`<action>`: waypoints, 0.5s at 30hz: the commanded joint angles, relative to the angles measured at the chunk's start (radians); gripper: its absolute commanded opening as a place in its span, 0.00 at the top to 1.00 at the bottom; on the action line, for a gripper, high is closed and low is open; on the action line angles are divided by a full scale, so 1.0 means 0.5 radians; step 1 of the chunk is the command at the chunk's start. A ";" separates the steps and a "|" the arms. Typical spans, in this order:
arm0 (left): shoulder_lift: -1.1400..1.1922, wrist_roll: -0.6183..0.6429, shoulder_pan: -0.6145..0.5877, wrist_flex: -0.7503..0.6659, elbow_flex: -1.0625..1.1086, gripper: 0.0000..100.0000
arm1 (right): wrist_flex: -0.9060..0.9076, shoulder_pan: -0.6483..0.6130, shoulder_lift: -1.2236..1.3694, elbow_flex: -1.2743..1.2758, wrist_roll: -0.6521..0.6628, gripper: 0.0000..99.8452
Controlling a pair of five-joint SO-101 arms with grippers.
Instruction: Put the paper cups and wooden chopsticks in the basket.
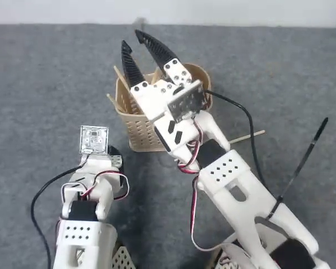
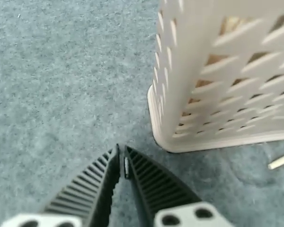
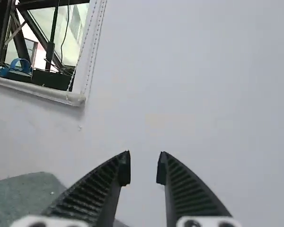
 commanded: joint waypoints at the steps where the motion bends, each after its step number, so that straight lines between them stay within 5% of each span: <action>1: 0.009 -0.018 0.012 0.006 -0.032 0.99 | 0.232 0.032 -0.140 -0.138 -0.034 0.89; 8: 0.009 -0.018 0.012 0.003 -0.032 0.99 | 1.165 0.118 -0.557 -0.282 -0.365 0.89; 15: 0.009 -0.018 0.009 0.003 -0.032 0.99 | 2.275 0.496 -0.603 -0.954 -0.792 0.89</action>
